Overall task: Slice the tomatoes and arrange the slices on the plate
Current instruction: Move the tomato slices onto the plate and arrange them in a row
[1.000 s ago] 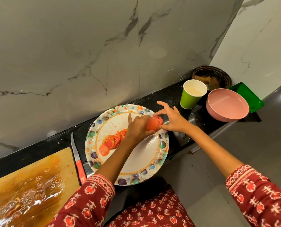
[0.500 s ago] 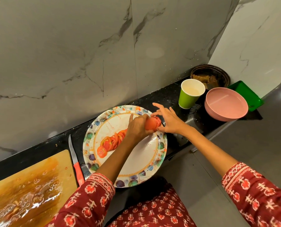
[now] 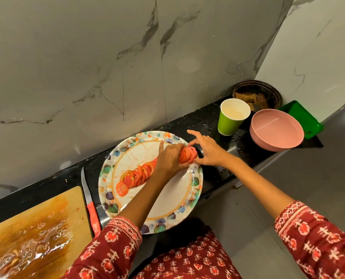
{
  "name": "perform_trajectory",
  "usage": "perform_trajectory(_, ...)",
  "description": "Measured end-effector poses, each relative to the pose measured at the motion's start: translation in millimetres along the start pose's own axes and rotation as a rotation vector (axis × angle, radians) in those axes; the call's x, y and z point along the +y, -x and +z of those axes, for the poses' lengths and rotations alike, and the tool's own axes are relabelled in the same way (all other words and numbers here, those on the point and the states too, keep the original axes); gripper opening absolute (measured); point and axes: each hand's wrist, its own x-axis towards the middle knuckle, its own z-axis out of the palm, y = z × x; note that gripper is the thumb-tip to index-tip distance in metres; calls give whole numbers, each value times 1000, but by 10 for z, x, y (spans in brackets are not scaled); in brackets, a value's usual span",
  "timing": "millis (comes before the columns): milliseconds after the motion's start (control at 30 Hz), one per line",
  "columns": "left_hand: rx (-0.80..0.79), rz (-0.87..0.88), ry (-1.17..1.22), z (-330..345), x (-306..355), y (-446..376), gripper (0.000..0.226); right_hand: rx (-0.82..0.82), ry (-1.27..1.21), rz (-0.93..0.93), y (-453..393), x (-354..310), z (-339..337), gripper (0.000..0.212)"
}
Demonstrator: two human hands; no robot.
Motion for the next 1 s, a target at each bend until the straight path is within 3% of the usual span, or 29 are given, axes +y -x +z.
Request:
perform_trajectory(233, 65, 7, 70, 43, 24, 4, 54, 5, -25, -16, -44, 45, -65, 97)
perform_trajectory(567, 51, -9, -20, 35, -20, 42, 73, -17, -10, -31, -13, 15, -63, 105)
perform_trajectory(833, 60, -11, 5, 8, -125, 93, 58, 3, -39, -24, -32, -38, -69, 95)
perform_trajectory(1000, 39, -23, -38, -9, -81, 91, 65, -65, 49, -37, -41, -108, -86, 99)
